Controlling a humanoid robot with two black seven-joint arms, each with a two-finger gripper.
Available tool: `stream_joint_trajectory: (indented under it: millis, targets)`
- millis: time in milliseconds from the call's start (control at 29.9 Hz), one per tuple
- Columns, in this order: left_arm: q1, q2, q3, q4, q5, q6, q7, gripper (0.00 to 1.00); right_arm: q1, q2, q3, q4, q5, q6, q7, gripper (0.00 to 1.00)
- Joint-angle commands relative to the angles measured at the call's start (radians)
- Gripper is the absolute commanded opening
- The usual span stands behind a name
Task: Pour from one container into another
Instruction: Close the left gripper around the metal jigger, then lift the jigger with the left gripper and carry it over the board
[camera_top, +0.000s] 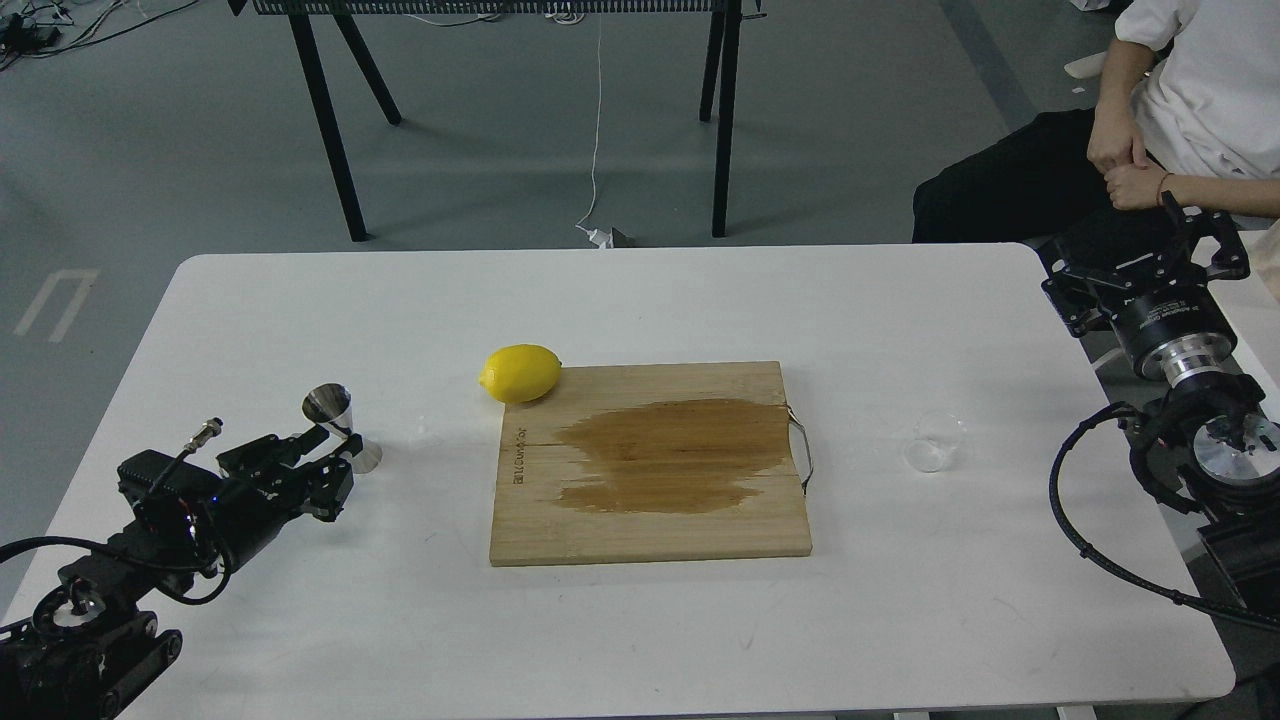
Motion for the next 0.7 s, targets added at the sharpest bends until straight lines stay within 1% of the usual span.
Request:
stream_joint_trajectory:
  millis: [0, 267, 301, 368, 535, 601, 668]
  targets:
    - [-0.003, -0.006, -0.002, 0.002, 0.0, 0.0, 0.0, 0.43, -0.001, 0.001, 0.0, 0.001, 0.0, 0.0, 0.0, 1.0]
    - [-0.017, -0.03, -0.002, 0.002, -0.003, 0.0, 0.0, 0.4, -0.001, -0.001, -0.002, 0.001, 0.0, 0.0, -0.002, 1.0]
    - [-0.017, -0.032, -0.002, 0.002, -0.001, 0.0, 0.0, 0.39, -0.001, -0.001, -0.002, 0.001, 0.0, 0.0, -0.002, 1.0]
    - [-0.017, -0.032, -0.002, 0.002, -0.001, 0.0, 0.0, 0.33, -0.001, -0.001, -0.002, 0.001, -0.001, 0.0, -0.002, 1.0]
    - [-0.016, -0.03, 0.0, 0.002, 0.003, 0.0, 0.0, 0.15, 0.001, -0.002, -0.002, 0.001, -0.001, 0.0, -0.002, 1.0]
    - [-0.016, -0.029, 0.0, 0.002, 0.003, 0.0, 0.0, 0.1, 0.001, -0.002, -0.002, 0.001, 0.0, 0.0, -0.002, 1.0]
    - [-0.017, -0.029, 0.0, 0.004, 0.003, 0.0, 0.0, 0.08, 0.001, -0.002, -0.002, 0.001, 0.0, 0.0, -0.002, 1.0]
